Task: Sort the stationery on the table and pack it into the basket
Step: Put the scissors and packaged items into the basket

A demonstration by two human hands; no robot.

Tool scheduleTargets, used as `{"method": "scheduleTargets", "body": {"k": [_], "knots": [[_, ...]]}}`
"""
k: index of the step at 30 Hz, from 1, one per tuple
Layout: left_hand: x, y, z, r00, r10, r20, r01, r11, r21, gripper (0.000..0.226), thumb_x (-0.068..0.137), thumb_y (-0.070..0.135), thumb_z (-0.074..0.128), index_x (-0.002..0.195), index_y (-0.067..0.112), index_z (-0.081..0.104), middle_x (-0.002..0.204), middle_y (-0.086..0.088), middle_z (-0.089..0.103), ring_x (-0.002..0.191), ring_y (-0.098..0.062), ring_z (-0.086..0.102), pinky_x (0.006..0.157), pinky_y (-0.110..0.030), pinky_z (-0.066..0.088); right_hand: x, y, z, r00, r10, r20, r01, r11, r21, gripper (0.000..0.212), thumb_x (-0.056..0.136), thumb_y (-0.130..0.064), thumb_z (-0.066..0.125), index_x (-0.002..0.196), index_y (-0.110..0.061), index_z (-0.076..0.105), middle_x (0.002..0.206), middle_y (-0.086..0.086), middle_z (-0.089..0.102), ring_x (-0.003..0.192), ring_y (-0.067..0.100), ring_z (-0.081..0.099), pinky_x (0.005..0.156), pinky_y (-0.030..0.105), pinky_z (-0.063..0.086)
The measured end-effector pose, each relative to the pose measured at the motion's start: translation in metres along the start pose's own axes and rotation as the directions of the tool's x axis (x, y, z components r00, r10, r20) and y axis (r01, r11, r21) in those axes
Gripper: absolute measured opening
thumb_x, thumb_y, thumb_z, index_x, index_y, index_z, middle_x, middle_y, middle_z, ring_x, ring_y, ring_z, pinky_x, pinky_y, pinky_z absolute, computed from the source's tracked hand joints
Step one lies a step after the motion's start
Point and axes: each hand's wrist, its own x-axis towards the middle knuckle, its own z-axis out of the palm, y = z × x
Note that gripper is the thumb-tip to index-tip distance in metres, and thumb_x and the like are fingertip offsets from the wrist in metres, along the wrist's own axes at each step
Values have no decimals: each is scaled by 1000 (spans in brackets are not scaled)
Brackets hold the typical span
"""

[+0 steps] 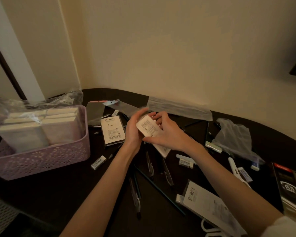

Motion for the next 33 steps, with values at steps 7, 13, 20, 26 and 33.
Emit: {"method": "scheduleTargets", "body": {"k": [7,13,20,26,33], "knots": [[12,12,-22,994,30,-105,-38,996,-81,43,101,40,37,114,7,60,103,-19,70,93,-27,68,90,-48,53,11,17,-12,990,75,-118,-62,992,111,33,100,-27,47,128,-11,44,112,4,58,96,14,59,82,29,50],[13,23,-34,995,11,-99,-16,998,-52,42,99,44,39,107,9,62,97,-16,70,84,-26,69,83,-45,55,35,34,-1,994,9,104,19,963,-269,36,91,-9,62,126,-15,58,124,6,53,113,19,54,93,28,46],[8,29,-39,999,10,-40,-10,1000,-10,47,100,45,36,110,6,62,87,-14,70,71,-22,66,69,-37,58,44,22,21,975,-36,217,119,917,-380,33,87,-20,68,119,-16,63,125,11,48,120,23,44,100,34,41],[-2,30,-34,998,-26,51,24,999,33,59,99,51,32,118,2,59,88,-15,69,72,-22,67,73,-40,56,47,25,30,970,-53,236,167,853,-494,20,89,-21,65,105,-10,68,121,16,50,116,26,45,91,37,46],[-29,49,-20,972,-57,227,42,997,67,60,98,53,29,112,4,61,84,-15,67,69,-22,66,69,-37,56,19,7,-19,980,-161,-120,117,943,-311,19,96,-12,54,110,-6,65,111,8,44,92,16,50,87,31,48]]}}
